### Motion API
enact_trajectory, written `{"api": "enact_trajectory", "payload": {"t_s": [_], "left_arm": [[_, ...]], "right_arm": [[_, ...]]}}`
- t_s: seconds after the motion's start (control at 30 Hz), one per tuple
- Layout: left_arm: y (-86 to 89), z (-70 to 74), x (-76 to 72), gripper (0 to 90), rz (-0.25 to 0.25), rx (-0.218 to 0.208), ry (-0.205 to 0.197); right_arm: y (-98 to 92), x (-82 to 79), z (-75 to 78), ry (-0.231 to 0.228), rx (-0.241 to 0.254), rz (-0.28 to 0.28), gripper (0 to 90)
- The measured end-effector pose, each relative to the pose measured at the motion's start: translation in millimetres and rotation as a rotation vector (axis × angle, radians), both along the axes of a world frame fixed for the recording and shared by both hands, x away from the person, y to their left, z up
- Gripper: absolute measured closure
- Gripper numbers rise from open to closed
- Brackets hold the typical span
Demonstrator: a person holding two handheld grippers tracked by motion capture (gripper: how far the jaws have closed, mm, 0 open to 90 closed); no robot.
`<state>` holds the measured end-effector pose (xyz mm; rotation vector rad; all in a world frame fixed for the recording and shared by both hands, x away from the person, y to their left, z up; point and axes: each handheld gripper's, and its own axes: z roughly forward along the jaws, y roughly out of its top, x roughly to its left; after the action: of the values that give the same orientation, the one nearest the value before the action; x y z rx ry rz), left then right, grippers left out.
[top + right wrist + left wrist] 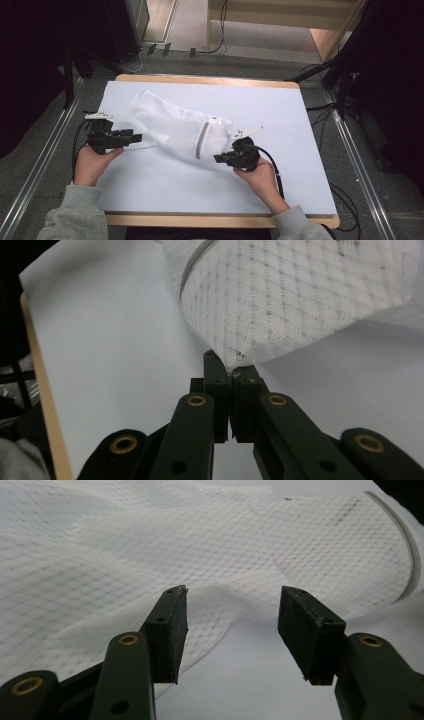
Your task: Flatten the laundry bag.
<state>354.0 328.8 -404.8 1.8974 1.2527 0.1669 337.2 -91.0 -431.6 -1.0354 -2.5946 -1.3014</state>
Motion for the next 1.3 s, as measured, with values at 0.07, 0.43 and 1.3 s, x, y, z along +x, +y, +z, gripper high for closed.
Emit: {"api": "enact_trajectory", "payload": {"t_s": [0.07,0.43,1.3], "left_arm": [[-3.1,0.5,0.9,46.4,-0.009,-0.002,-0.001],[-25.1,3.2,6.1,46.2,-0.076,0.01,-0.006],[-33.3,-1.1,5.7,46.1,-0.08,0.021,0.002]], "right_arm": [[2.8,-7.9,-0.3,0.002,0.0,0.013,89.5],[16.0,-42.8,1.3,-0.002,0.015,0.075,89.2],[-45.1,38.3,-7.5,-0.138,-0.07,-0.149,68.7]]}}
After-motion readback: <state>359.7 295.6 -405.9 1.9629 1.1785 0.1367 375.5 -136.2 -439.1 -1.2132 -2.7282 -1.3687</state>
